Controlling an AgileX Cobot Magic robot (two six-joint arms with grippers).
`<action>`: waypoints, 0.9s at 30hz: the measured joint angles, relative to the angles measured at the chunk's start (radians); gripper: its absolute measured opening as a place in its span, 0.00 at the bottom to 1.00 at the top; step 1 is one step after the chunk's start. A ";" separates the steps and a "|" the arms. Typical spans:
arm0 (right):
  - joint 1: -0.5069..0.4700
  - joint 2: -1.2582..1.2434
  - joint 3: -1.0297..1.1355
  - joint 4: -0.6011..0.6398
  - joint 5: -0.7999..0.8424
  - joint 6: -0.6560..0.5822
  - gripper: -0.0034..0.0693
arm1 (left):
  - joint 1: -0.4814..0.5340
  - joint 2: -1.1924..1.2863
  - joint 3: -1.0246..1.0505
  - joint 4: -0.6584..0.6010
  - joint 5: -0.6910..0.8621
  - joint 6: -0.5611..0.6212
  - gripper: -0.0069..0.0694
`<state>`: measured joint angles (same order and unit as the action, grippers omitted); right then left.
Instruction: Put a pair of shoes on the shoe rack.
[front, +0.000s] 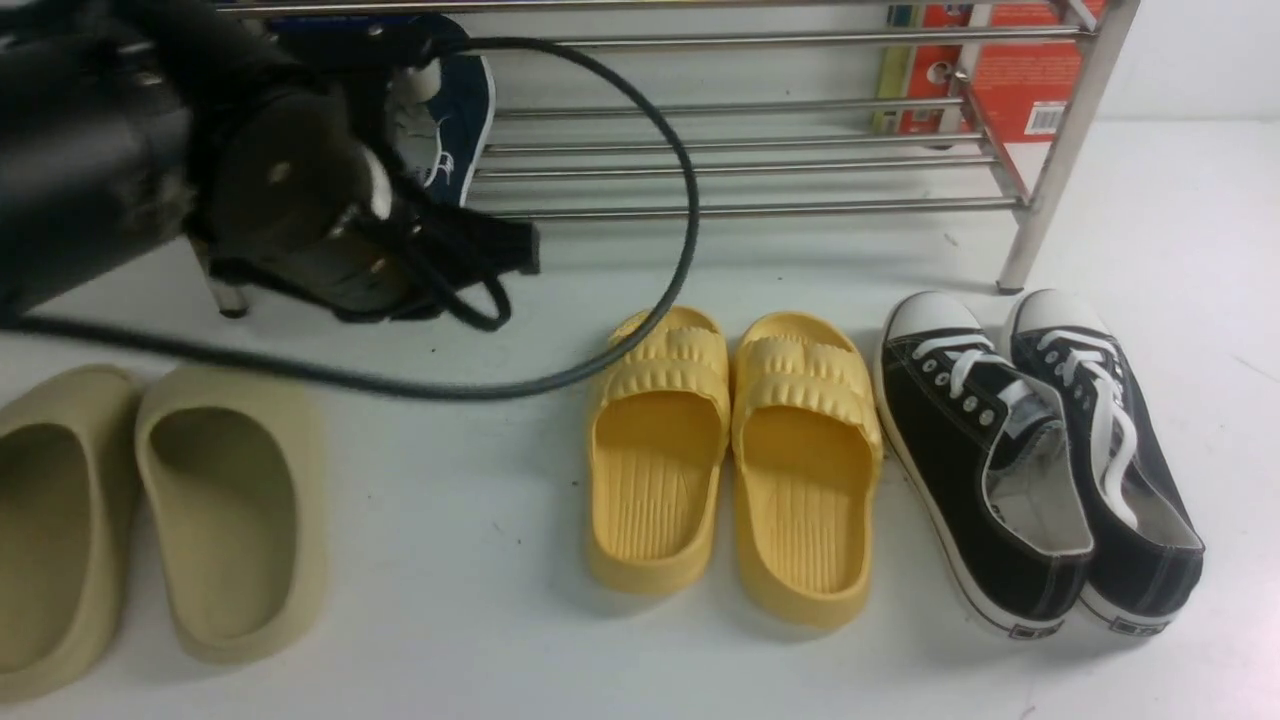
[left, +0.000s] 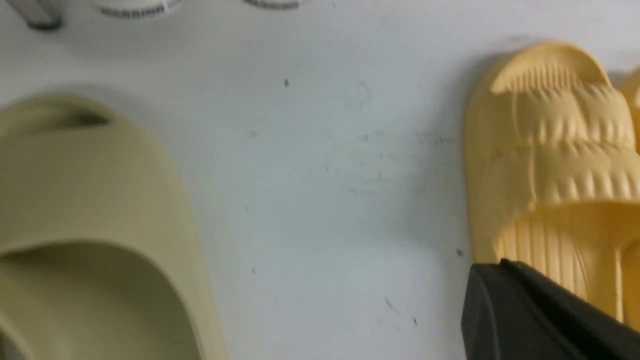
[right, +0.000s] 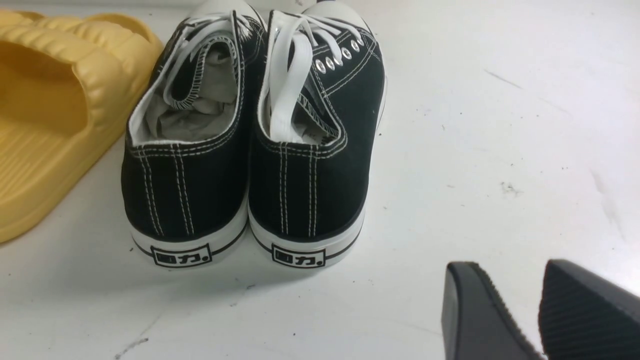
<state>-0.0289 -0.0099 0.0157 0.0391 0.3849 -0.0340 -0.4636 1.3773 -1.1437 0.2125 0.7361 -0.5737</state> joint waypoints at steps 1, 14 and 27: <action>0.000 0.000 0.000 0.000 0.000 0.000 0.38 | 0.000 -0.035 0.038 -0.019 -0.001 0.020 0.07; 0.000 0.000 0.000 0.000 0.000 0.000 0.38 | 0.000 -0.790 0.576 -0.120 -0.212 0.096 0.07; 0.000 0.000 0.000 0.000 0.000 0.000 0.38 | 0.000 -1.023 0.805 -0.112 -0.225 0.096 0.07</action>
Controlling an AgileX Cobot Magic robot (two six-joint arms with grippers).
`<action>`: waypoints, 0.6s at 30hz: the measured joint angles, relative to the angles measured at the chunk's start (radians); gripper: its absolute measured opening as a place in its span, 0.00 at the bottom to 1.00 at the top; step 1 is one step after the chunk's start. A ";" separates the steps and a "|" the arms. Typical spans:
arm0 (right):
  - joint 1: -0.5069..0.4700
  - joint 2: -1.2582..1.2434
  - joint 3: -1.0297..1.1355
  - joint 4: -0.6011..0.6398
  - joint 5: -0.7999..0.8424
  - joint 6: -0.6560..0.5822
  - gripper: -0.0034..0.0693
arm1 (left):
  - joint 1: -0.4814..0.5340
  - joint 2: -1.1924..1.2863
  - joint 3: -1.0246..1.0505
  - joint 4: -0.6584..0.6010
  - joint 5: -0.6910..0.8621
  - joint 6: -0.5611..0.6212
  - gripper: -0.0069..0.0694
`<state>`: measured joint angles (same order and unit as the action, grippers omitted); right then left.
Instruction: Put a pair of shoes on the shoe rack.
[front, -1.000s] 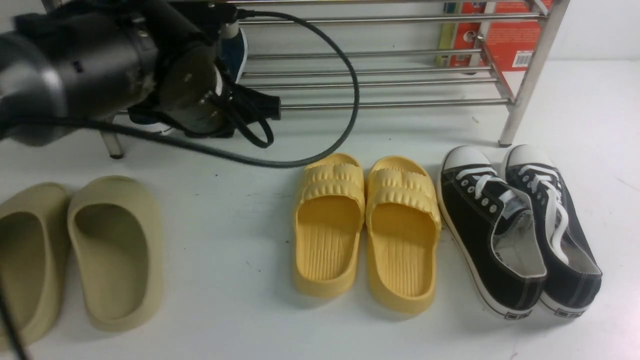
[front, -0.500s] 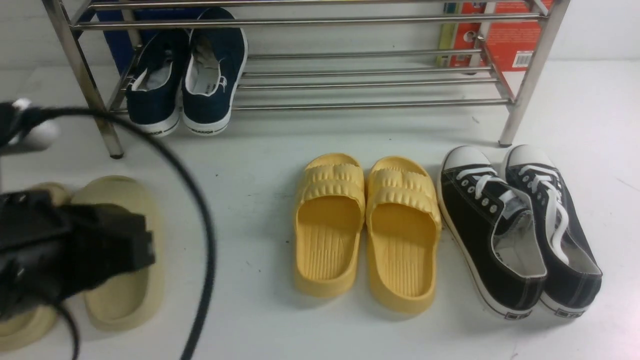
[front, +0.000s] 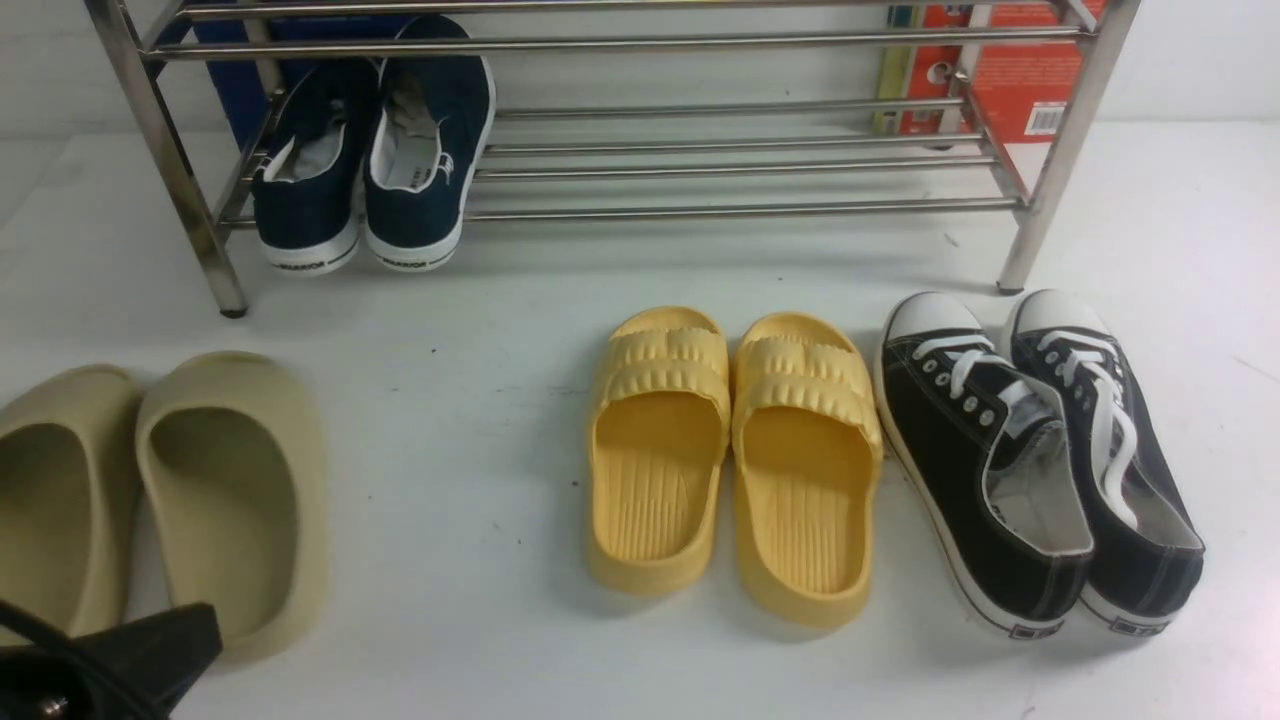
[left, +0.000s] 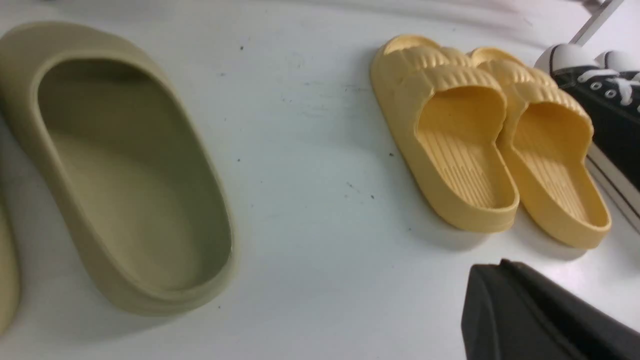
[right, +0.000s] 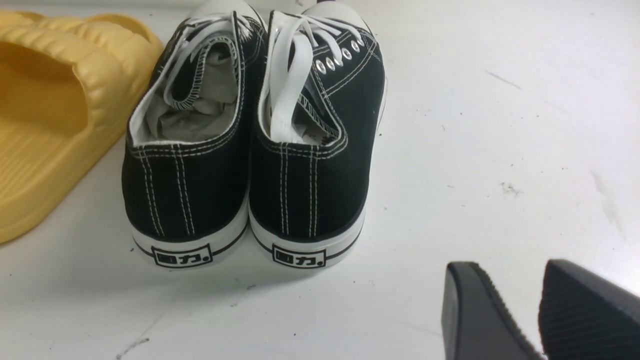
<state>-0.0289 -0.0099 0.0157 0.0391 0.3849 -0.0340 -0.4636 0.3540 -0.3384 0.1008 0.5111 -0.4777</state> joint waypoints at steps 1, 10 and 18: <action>0.000 0.000 0.000 0.000 0.000 0.000 0.38 | 0.000 0.000 0.000 0.000 0.003 0.000 0.07; 0.000 0.000 0.000 0.000 0.000 0.000 0.38 | 0.000 -0.004 0.001 0.024 0.016 0.001 0.07; 0.000 0.000 0.000 0.000 0.000 0.000 0.38 | 0.159 -0.158 0.035 0.004 -0.006 0.084 0.07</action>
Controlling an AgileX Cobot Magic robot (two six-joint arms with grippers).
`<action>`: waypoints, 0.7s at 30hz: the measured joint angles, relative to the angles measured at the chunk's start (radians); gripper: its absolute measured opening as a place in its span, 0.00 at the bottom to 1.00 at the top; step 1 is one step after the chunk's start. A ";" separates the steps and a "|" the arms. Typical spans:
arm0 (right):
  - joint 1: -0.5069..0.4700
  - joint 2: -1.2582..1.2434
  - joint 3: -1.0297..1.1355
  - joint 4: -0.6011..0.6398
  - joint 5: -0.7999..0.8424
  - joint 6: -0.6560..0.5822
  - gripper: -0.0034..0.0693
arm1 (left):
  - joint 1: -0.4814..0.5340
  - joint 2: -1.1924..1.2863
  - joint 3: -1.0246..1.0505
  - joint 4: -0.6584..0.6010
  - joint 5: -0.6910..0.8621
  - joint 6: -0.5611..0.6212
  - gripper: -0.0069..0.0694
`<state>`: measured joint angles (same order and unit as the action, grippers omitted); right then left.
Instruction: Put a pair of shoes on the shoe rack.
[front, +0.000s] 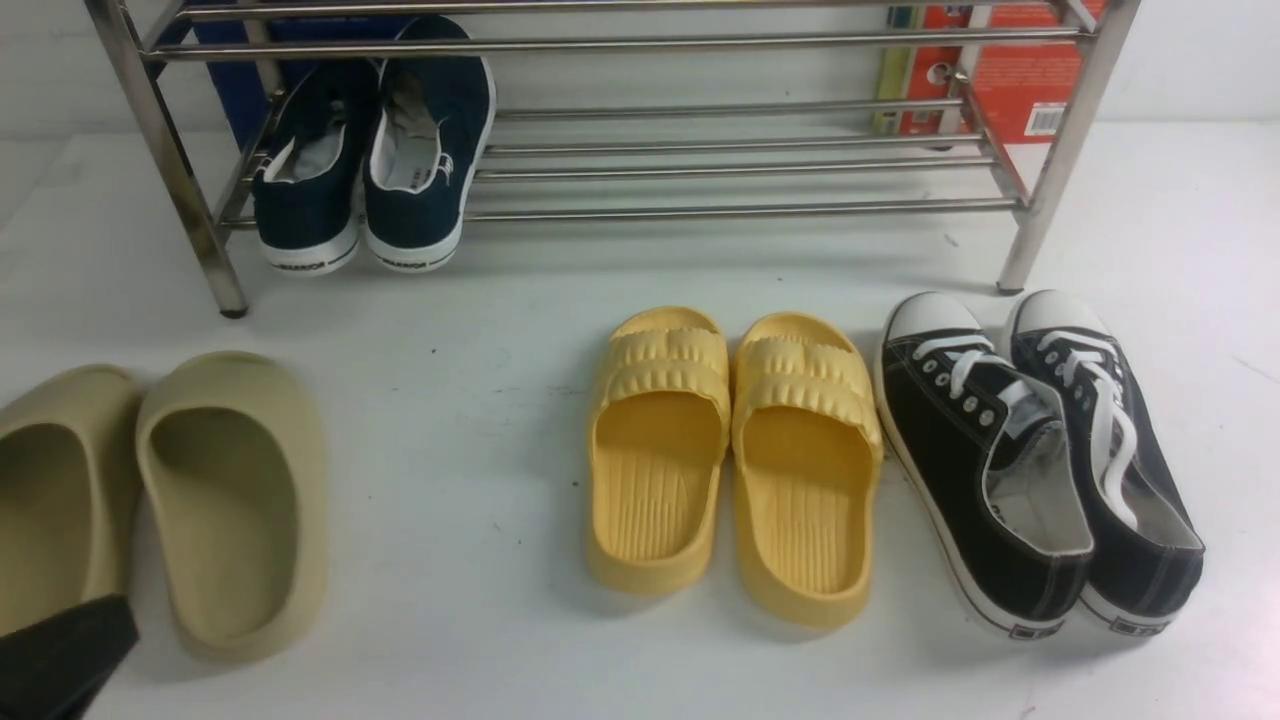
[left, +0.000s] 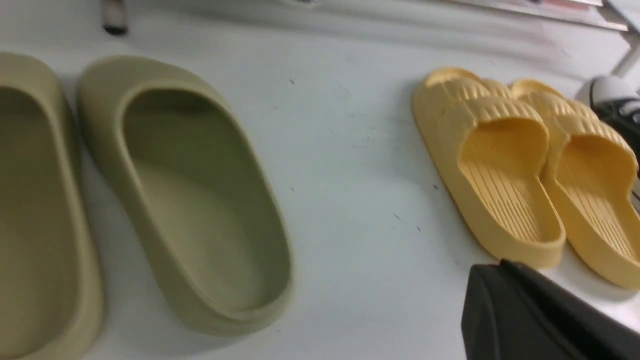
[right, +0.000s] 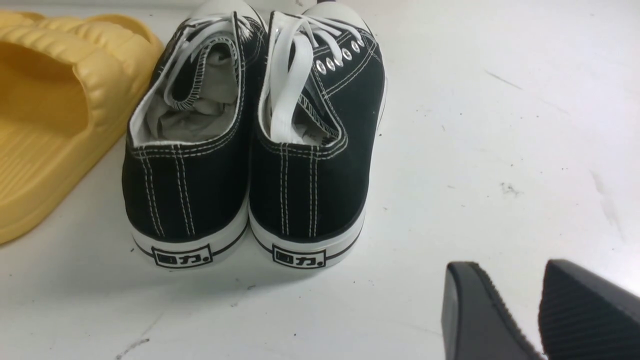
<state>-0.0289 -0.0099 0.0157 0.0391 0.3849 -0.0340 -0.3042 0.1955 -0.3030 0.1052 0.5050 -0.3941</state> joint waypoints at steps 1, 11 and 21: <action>0.000 0.000 0.000 0.000 0.000 0.000 0.38 | 0.043 -0.035 0.011 -0.016 -0.012 0.027 0.07; 0.000 0.000 0.000 0.000 0.000 0.000 0.38 | 0.328 -0.205 0.154 -0.150 -0.038 0.176 0.07; 0.000 0.000 0.000 0.000 0.000 0.000 0.38 | 0.352 -0.206 0.300 -0.175 -0.055 0.178 0.07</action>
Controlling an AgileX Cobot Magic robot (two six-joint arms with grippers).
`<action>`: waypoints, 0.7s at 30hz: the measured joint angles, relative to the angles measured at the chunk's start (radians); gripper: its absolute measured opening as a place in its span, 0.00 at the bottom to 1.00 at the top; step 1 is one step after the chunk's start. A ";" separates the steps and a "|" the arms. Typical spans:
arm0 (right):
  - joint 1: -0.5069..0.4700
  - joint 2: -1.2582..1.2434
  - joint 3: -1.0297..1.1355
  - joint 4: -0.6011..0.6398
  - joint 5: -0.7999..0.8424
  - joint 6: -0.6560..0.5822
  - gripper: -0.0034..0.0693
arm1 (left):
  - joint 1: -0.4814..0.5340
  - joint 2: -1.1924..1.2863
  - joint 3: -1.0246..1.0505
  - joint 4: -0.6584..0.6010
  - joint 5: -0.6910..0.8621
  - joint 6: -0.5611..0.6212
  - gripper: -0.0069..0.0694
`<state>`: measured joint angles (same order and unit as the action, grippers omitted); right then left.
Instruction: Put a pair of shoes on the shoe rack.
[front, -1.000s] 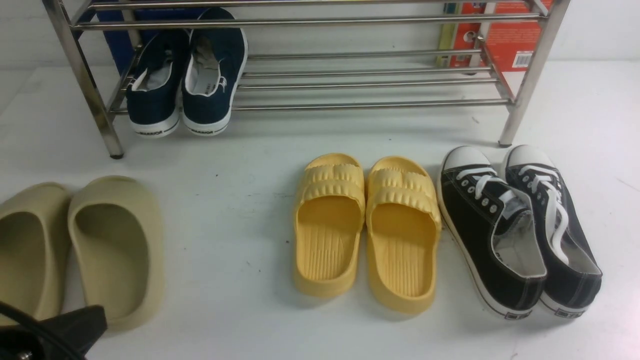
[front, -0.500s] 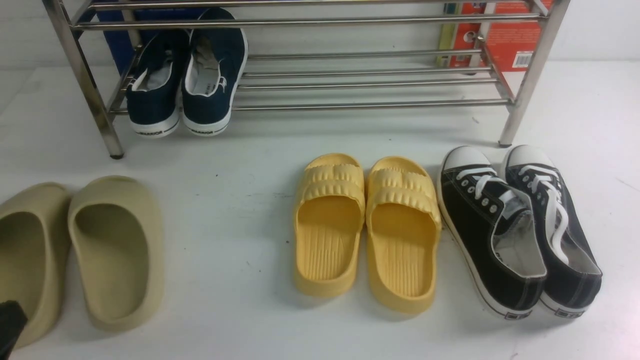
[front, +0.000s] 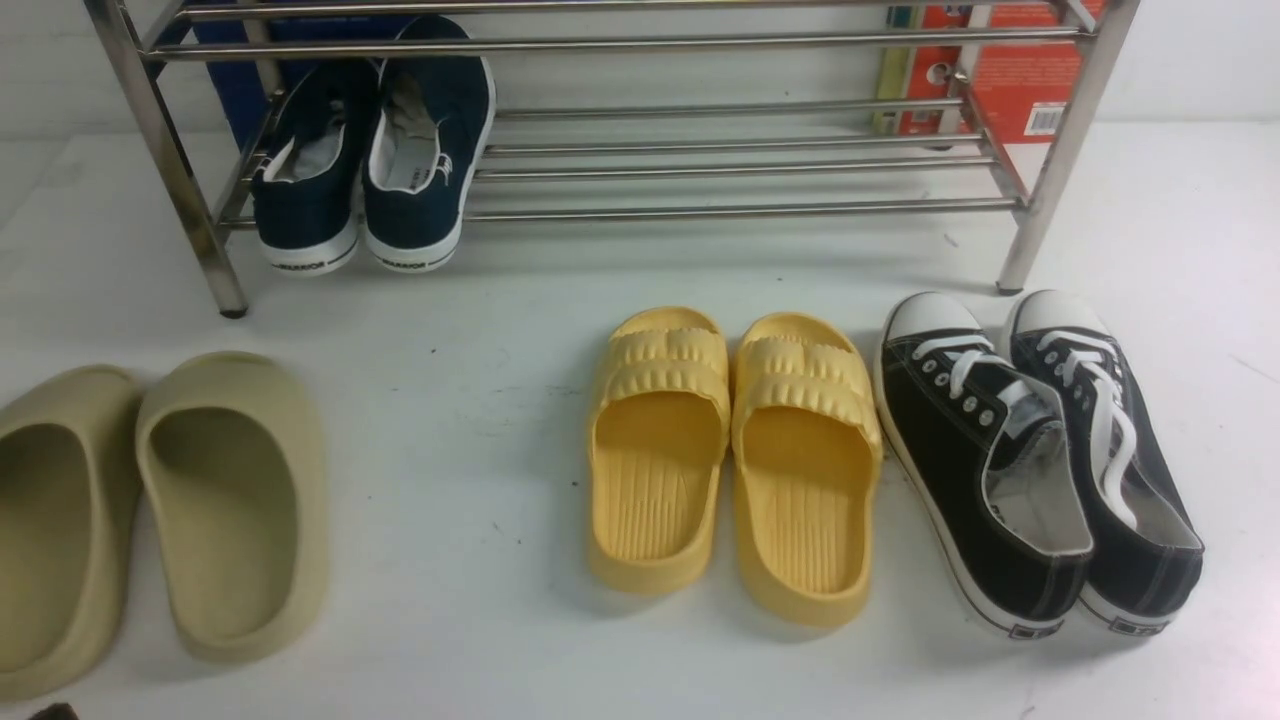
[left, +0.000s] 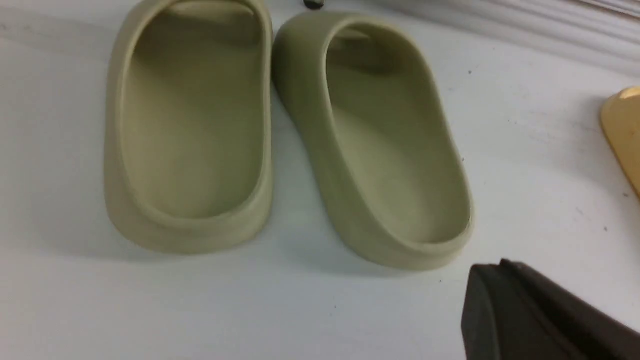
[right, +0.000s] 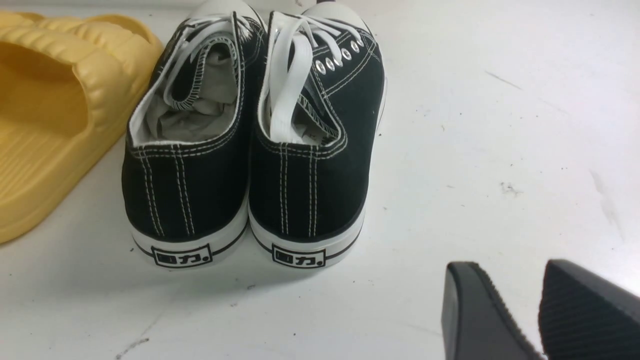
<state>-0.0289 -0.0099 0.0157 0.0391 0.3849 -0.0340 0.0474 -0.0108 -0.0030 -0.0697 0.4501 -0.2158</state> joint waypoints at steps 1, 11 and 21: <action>0.000 0.000 0.000 0.000 0.000 0.000 0.38 | 0.000 0.000 0.015 -0.007 -0.008 0.000 0.07; 0.000 0.000 0.000 0.000 0.000 0.000 0.38 | -0.028 0.000 0.031 -0.037 -0.045 0.000 0.07; 0.000 0.000 0.000 0.000 0.000 0.000 0.38 | -0.032 0.000 0.033 -0.040 -0.045 0.000 0.07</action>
<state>-0.0289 -0.0099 0.0157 0.0391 0.3849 -0.0340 0.0152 -0.0108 0.0301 -0.1093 0.4053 -0.2158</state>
